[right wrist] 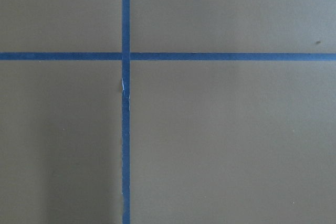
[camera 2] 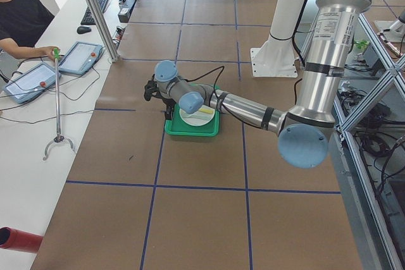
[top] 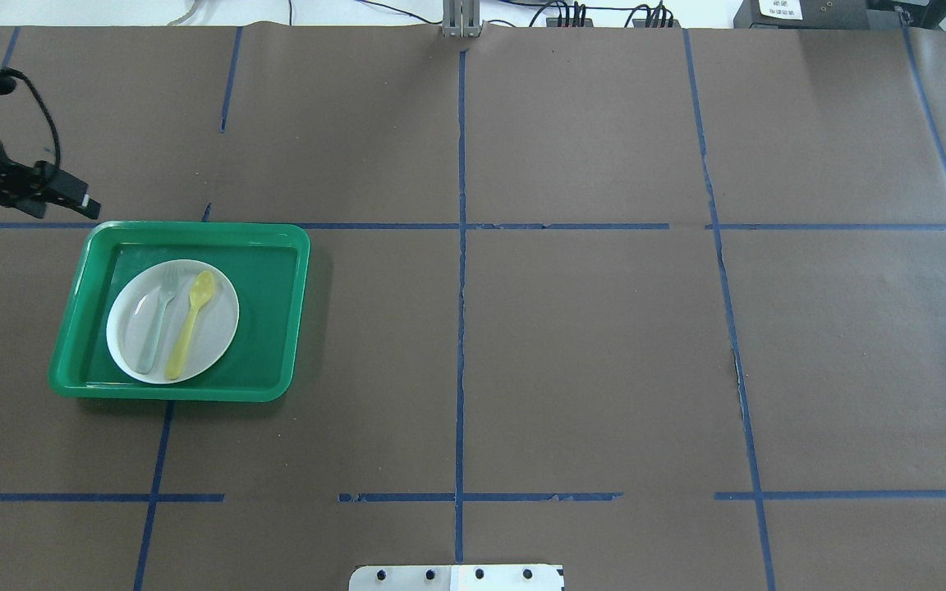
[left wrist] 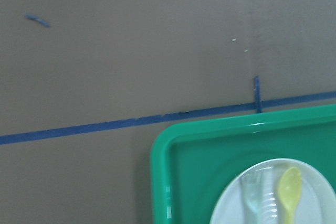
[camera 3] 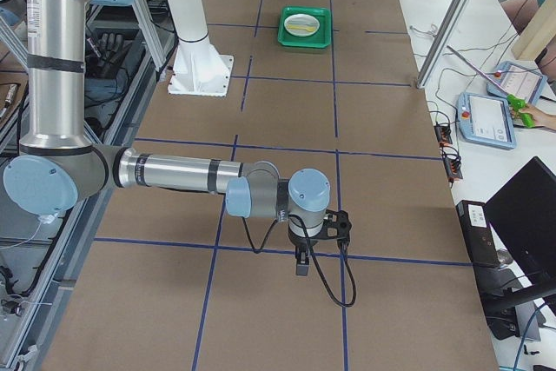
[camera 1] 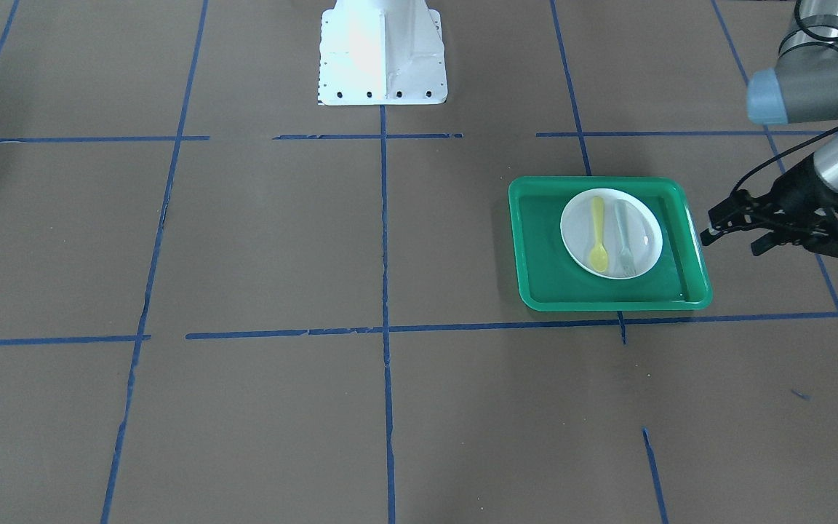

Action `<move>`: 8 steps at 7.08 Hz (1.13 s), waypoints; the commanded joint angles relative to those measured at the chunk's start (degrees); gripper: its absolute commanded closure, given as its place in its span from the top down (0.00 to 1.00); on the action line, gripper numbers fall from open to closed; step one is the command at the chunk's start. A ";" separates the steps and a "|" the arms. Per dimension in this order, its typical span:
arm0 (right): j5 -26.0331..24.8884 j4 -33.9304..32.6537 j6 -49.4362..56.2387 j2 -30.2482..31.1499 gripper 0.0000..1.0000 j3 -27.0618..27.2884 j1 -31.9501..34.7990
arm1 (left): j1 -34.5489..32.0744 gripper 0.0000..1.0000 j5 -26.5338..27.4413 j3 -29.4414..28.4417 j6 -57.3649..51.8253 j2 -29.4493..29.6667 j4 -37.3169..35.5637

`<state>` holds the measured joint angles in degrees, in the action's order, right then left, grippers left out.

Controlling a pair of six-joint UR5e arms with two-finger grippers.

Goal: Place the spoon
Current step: 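Move the left gripper over the yellow spoon on the white plate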

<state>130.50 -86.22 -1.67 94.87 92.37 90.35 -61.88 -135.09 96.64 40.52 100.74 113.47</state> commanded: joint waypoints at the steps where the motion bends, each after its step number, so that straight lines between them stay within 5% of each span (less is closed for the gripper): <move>1: 0.02 0.00 0.00 -0.04 1.00 0.00 0.00 | 9.54 0.68 6.57 2.24 6.05 2.00 -3.40; 3: 0.02 0.00 0.00 -0.04 1.00 0.00 0.00 | 15.36 0.67 12.89 2.33 6.14 3.75 -11.82; 8: 0.02 0.00 0.00 -0.04 1.00 0.00 0.00 | 18.81 0.67 13.36 0.83 5.45 4.56 -12.48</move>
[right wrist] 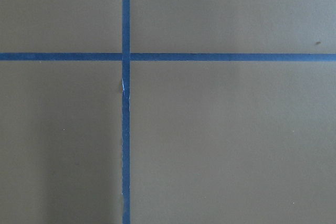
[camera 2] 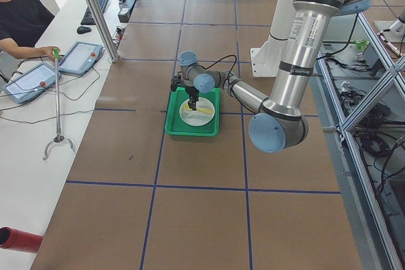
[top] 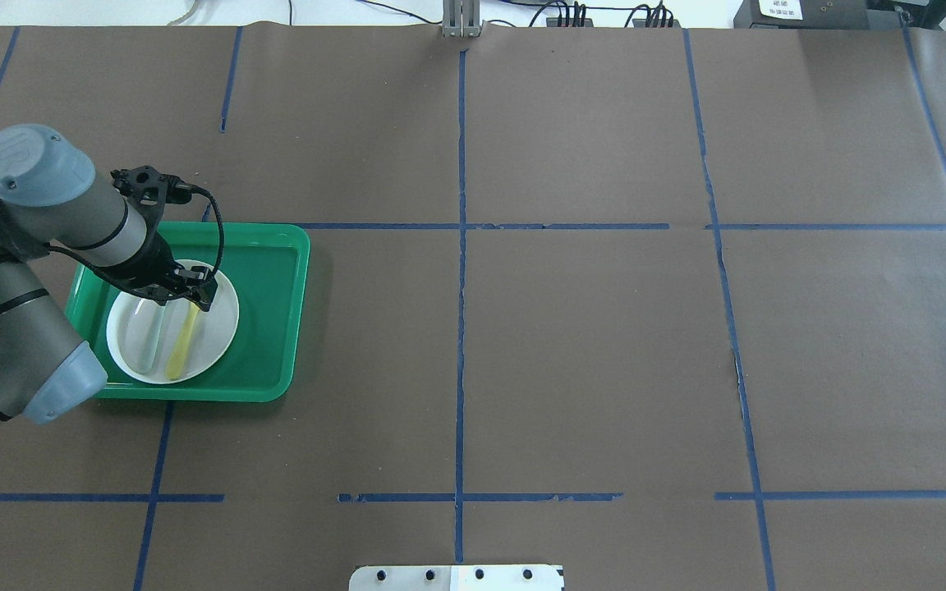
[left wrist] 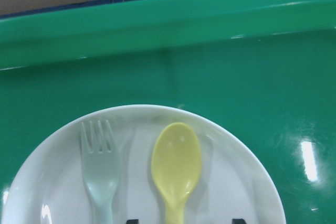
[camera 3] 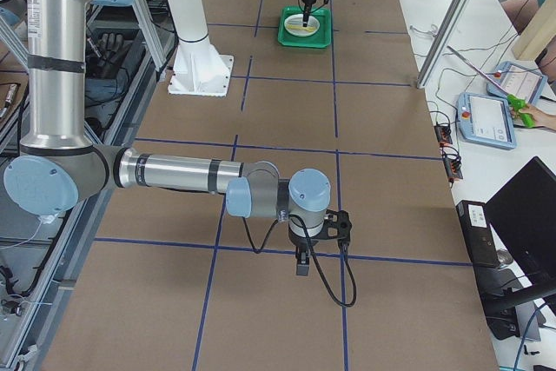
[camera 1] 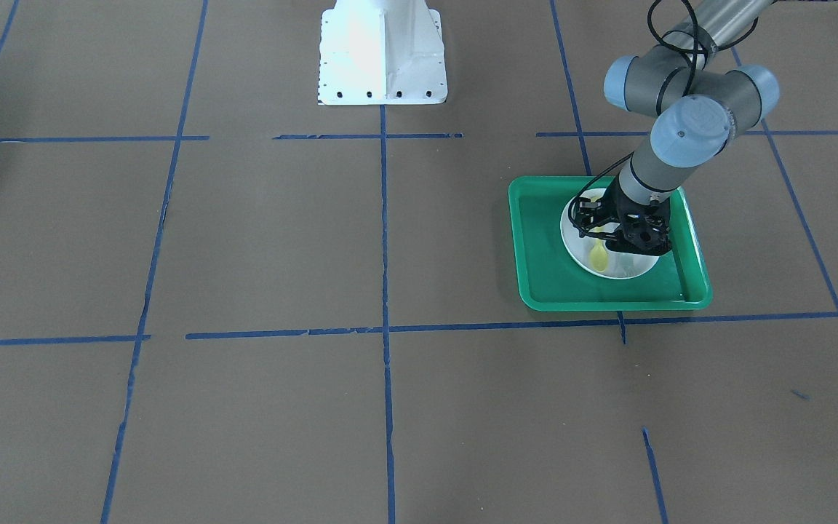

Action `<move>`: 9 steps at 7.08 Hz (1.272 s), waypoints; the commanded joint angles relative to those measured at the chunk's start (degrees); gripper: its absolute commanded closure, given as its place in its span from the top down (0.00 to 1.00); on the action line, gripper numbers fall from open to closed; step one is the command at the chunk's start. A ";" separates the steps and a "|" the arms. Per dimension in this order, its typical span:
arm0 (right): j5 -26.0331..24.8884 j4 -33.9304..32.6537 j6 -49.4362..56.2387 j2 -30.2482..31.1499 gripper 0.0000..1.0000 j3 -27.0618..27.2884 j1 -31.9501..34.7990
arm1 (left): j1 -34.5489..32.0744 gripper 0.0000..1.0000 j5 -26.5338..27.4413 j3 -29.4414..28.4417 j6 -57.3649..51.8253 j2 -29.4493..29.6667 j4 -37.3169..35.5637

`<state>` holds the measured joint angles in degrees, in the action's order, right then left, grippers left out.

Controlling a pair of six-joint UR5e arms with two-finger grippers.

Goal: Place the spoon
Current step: 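Move the left gripper over the yellow spoon on the white plate, then lower the left gripper and close it on the yellow spoon's handle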

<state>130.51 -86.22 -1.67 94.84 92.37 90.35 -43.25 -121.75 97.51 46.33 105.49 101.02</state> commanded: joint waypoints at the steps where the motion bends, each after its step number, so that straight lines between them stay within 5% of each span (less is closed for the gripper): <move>1: 0.01 0.00 0.00 -0.01 1.00 0.00 0.00 | 0.18 0.67 0.02 0.04 -1.05 -0.29 0.23; 7: -0.08 0.00 0.00 0.00 1.00 0.00 0.00 | 0.27 0.65 0.38 -1.71 -3.00 -0.11 0.41; 9: -0.08 0.00 0.00 0.08 1.00 0.00 0.00 | 0.36 0.55 0.29 -1.89 -2.73 -0.03 0.41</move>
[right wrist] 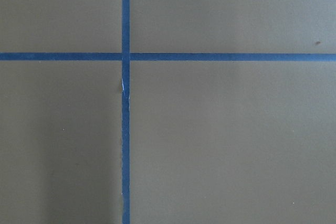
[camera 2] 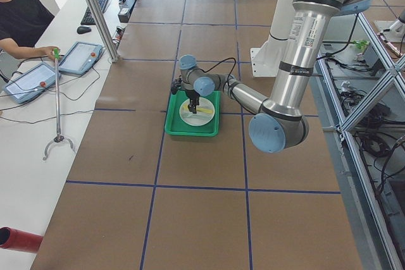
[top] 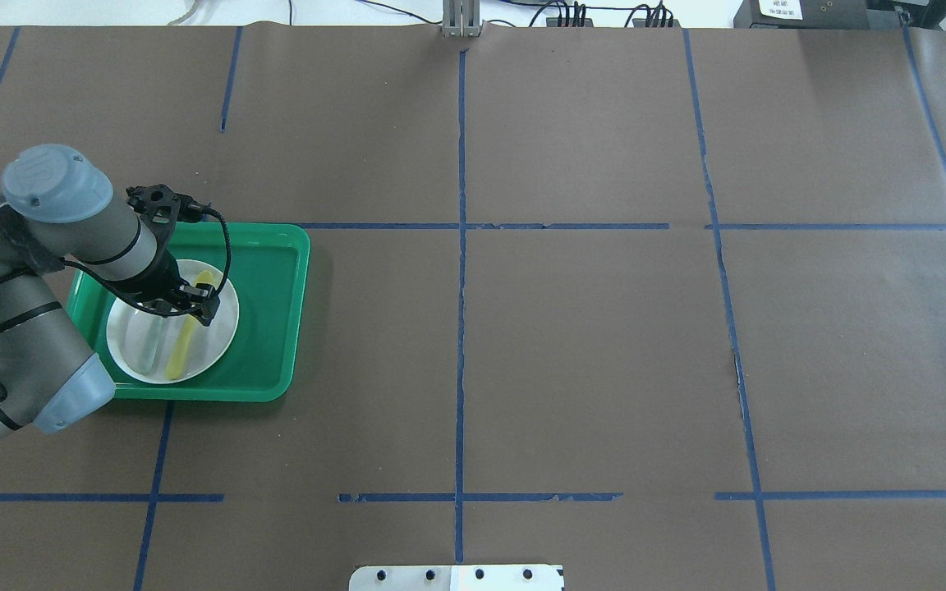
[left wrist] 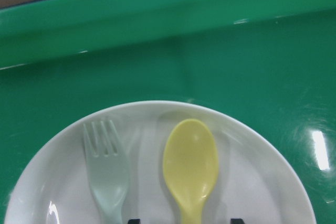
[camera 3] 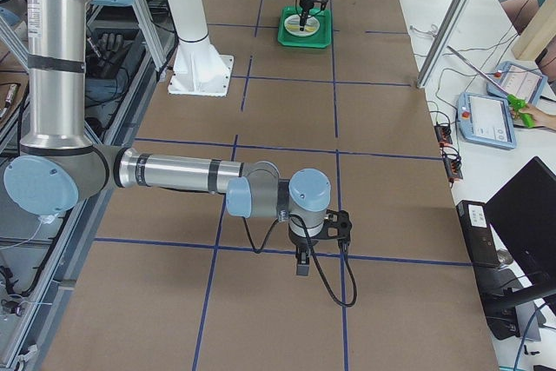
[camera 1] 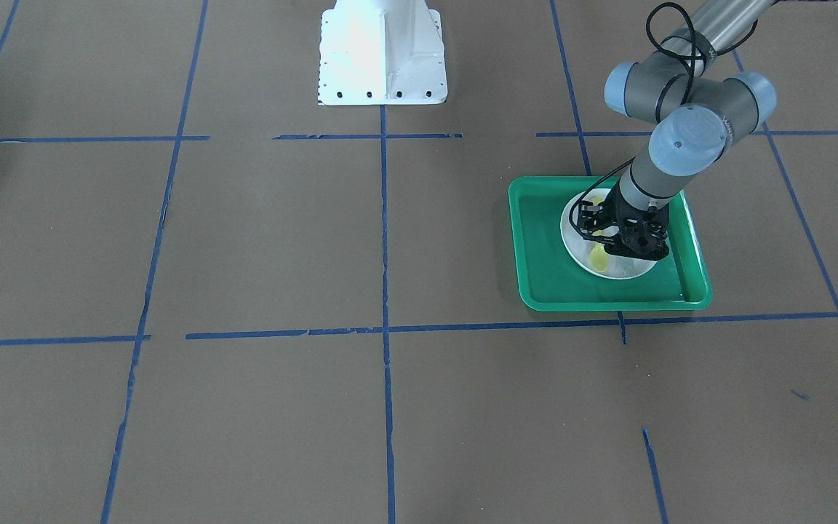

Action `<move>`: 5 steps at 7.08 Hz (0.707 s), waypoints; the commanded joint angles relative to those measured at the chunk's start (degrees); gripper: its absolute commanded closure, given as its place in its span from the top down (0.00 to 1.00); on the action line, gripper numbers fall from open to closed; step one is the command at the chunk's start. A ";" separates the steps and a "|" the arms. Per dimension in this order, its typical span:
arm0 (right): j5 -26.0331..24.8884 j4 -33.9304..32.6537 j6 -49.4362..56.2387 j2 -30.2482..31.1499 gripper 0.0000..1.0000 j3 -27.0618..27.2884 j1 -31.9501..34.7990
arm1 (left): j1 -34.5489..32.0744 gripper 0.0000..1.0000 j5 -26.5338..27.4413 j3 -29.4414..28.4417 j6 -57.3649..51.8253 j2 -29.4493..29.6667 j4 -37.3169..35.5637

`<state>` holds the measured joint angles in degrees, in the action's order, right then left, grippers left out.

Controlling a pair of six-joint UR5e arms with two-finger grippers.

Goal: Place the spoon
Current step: 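Lower the left gripper and close it on the yellow spoon's handle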

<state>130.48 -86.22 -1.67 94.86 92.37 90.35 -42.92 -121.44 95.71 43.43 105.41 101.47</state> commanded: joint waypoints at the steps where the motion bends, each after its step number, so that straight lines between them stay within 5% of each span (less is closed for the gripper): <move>1: 0.04 0.00 0.00 -0.03 1.00 0.00 0.00 | 0.03 0.47 -0.03 0.00 0.16 0.06 -0.05; 3: 0.04 0.00 0.00 -0.03 1.00 0.00 0.00 | 0.03 0.35 -0.03 0.01 0.16 -0.03 -0.05; 5: 0.04 0.00 0.00 -0.03 1.00 0.00 0.00 | 0.12 0.35 -0.03 -0.08 0.16 -0.11 -0.05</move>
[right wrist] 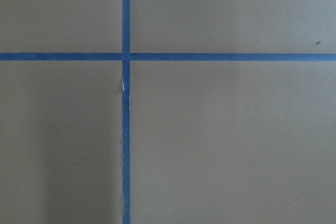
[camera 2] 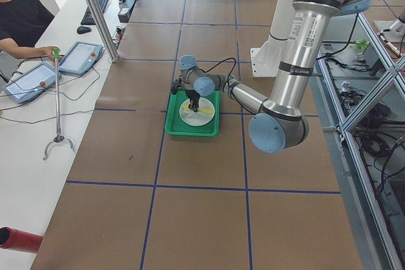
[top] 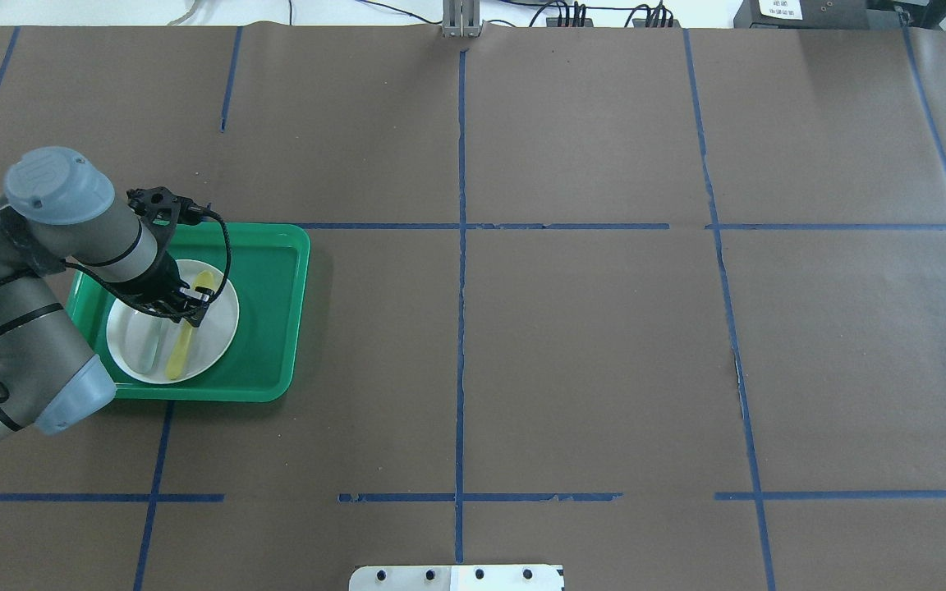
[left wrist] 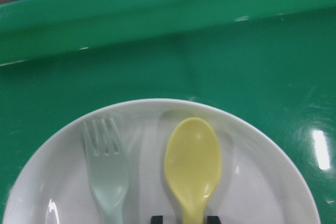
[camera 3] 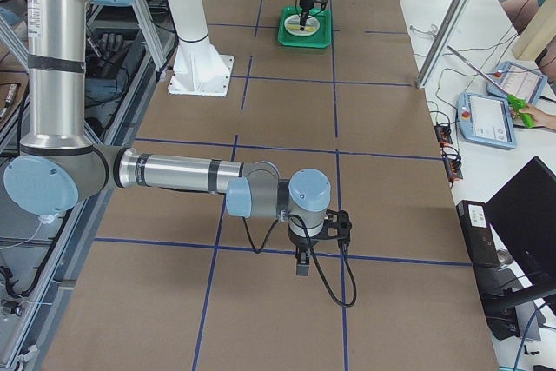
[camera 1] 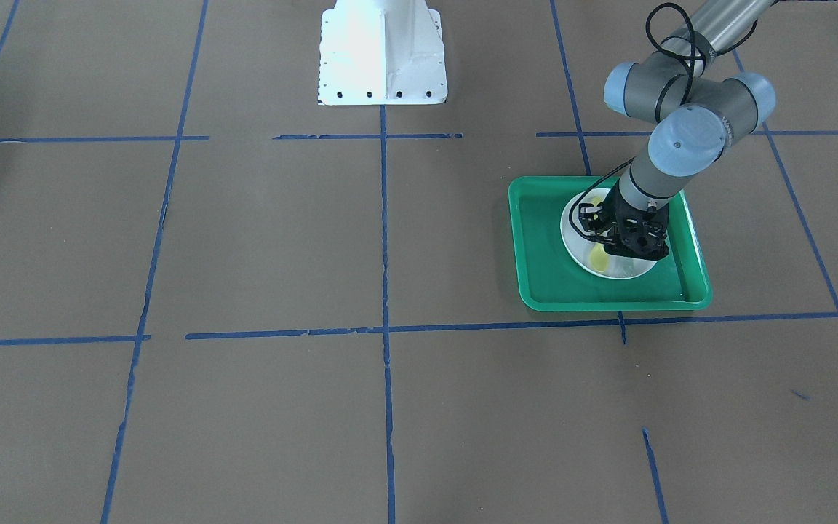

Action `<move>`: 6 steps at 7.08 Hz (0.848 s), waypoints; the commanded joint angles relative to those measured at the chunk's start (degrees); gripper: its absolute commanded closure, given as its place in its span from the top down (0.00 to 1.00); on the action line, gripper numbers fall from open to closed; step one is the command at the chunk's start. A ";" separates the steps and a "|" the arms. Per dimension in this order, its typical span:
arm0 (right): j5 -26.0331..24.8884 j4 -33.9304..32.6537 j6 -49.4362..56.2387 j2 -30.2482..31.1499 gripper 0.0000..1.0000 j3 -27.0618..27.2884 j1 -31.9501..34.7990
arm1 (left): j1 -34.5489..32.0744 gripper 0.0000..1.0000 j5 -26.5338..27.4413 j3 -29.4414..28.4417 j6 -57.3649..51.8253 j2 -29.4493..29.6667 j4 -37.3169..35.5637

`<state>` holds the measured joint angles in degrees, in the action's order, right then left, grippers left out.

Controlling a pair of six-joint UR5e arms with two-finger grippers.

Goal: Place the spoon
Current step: 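Lower the left gripper and close it on the yellow spoon's handle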

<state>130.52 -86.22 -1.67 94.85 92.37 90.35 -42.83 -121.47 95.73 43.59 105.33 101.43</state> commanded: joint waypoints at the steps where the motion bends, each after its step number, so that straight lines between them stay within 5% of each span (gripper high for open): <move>1: 0.00 0.00 0.00 0.08 1.00 0.00 0.00 | 0.11 0.35 0.00 -0.10 0.00 -0.03 0.00; 3: 0.00 0.00 0.00 -0.01 1.00 0.00 0.00 | 0.20 0.30 0.00 -0.02 0.00 -0.03 -0.09; 5: 0.00 0.00 0.00 -0.01 1.00 0.00 0.00 | 0.12 0.00 -0.53 0.07 0.00 -0.03 -0.53; 6: -0.09 0.00 0.00 -0.01 1.00 0.00 0.00 | 0.11 0.00 -0.70 0.25 0.35 -0.03 -0.79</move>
<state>130.48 -86.22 -1.67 94.86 92.37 90.35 -42.67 -121.95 95.80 43.68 105.29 100.93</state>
